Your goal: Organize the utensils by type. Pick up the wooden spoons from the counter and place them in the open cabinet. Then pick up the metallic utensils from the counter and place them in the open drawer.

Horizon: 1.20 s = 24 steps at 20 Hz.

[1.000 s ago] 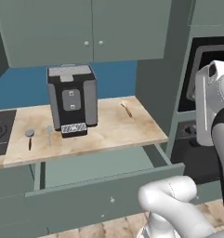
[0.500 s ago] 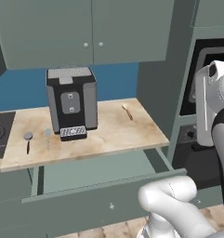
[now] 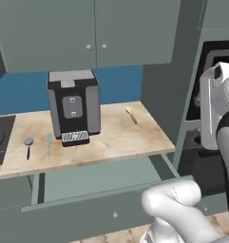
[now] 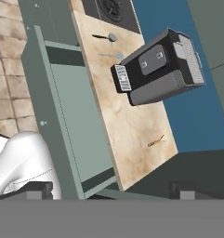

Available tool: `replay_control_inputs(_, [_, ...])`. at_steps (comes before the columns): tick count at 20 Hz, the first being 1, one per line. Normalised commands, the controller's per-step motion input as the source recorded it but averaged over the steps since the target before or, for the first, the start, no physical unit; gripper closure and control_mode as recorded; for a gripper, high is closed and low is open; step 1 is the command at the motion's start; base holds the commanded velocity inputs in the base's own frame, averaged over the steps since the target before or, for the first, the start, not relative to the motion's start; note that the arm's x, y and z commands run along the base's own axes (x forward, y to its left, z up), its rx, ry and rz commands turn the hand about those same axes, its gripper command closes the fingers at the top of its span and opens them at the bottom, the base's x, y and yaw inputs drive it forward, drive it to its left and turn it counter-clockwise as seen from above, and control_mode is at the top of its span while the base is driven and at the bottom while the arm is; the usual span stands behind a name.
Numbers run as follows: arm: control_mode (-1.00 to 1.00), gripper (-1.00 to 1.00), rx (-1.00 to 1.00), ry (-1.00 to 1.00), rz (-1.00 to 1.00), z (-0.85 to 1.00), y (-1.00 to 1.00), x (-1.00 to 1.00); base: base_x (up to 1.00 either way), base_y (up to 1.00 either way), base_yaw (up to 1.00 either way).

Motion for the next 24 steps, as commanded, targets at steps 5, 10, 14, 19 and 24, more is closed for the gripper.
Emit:
replay_control_inputs(5, [1.00, -1.00, 0.00, 0.00, 0.00, 0.00, 0.00, 0.00, 0.49, 0.00, 0.00])
replay_control_inputs(10, [1.00, -1.00, 0.00, 0.00, 0.00, 0.00, 0.00, 0.00, 0.08, -0.01, 0.00])
replay_control_inputs(14, [1.00, -1.00, 0.00, 0.00, 0.00, 0.00, 0.00, 0.00, 0.00, 0.00, 0.00])
replay_control_inputs(19, [-1.00, -1.00, 0.08, 0.02, -0.29, -0.03, 0.00, 0.25, 0.00, 0.00, 0.00])
replay_control_inputs(24, [-1.00, -1.00, 0.08, 0.00, -0.25, -0.02, -0.01, 0.33, 0.00, 0.00, 0.00])
